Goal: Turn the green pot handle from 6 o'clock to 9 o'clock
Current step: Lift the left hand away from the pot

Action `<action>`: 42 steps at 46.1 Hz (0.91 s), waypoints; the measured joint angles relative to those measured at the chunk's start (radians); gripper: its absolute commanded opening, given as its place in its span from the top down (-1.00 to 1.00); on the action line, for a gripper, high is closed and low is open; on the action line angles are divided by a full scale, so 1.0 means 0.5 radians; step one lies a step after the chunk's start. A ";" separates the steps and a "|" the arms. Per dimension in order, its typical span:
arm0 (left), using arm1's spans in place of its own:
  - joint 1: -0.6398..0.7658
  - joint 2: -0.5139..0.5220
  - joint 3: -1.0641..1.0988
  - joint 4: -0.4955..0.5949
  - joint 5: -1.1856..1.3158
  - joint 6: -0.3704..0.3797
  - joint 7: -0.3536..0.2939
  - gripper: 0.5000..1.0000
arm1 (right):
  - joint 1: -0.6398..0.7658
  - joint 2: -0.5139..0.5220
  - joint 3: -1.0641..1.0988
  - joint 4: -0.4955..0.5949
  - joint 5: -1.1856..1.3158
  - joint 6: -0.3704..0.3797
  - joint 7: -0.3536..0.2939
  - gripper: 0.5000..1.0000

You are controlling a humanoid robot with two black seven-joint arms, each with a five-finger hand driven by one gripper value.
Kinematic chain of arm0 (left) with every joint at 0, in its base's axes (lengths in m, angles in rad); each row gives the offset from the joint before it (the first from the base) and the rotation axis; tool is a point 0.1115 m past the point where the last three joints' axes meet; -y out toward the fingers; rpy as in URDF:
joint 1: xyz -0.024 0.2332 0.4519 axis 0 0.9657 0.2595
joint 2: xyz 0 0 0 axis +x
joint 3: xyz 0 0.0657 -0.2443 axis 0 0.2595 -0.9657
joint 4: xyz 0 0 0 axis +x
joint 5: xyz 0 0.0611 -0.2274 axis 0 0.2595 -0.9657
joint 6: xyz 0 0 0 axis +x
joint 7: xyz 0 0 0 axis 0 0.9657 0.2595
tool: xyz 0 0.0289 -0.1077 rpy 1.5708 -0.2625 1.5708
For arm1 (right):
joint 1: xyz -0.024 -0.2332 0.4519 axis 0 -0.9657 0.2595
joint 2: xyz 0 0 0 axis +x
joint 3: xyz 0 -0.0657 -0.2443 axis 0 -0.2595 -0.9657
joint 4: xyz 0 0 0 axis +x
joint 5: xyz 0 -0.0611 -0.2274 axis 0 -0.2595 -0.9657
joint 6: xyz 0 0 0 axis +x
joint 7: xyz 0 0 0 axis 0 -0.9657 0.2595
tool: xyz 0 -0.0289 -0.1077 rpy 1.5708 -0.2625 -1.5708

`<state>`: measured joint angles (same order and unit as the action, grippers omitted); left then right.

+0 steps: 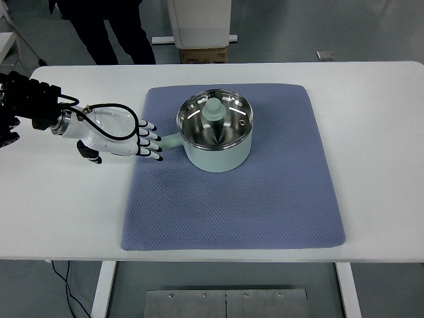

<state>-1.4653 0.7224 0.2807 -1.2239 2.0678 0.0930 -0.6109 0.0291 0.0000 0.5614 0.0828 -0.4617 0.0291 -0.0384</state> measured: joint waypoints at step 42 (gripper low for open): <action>-0.058 0.137 -0.012 0.120 -1.225 0.066 0.000 -1.00 | 0.000 0.000 0.000 0.000 0.000 0.000 0.000 -1.00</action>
<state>-1.4942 0.7909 0.2747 -1.1640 1.4552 0.1261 -0.6107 0.0291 0.0000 0.5615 0.0828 -0.4617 0.0292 -0.0384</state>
